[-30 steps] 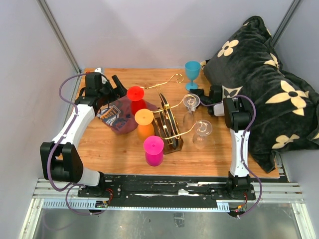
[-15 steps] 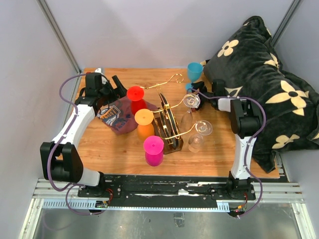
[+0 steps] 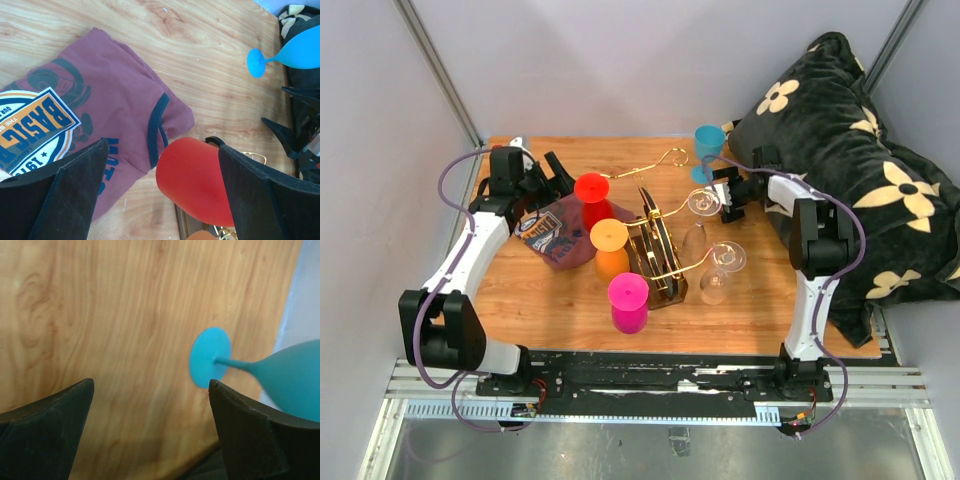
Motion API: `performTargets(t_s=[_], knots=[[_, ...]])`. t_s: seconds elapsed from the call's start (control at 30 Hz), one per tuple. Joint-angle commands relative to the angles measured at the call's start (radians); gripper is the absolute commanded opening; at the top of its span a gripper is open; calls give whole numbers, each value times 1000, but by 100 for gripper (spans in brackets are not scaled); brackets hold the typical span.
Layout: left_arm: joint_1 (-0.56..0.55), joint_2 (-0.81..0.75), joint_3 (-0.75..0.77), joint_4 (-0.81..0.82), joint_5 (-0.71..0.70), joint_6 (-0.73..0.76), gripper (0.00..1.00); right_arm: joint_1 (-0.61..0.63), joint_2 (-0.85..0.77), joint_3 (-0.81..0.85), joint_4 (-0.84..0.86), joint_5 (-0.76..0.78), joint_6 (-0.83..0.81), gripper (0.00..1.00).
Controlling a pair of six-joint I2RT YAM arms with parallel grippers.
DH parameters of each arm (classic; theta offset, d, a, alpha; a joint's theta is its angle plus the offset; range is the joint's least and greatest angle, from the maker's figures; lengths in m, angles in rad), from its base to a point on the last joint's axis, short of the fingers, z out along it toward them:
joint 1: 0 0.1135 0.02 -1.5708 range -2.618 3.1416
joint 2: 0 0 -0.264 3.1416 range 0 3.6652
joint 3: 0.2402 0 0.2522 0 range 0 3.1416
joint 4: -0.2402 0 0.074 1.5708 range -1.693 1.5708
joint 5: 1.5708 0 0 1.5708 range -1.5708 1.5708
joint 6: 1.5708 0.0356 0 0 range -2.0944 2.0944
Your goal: Take the wine glass off the wine glass rack
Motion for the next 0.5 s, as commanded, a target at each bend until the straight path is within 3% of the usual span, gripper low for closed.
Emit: performTargets(t_s=[0.0, 0.13, 0.47], knots=[[4, -29, -29, 27, 27, -11, 97, -57, -12, 48, -325, -93, 108, 99], [4, -39, -40, 40, 48, -26, 97, -62, -65, 64, -376, -118, 224, 99], [4, -67, -14, 6, 72, -35, 96, -73, -217, 165, -395, 57, 553, 99]])
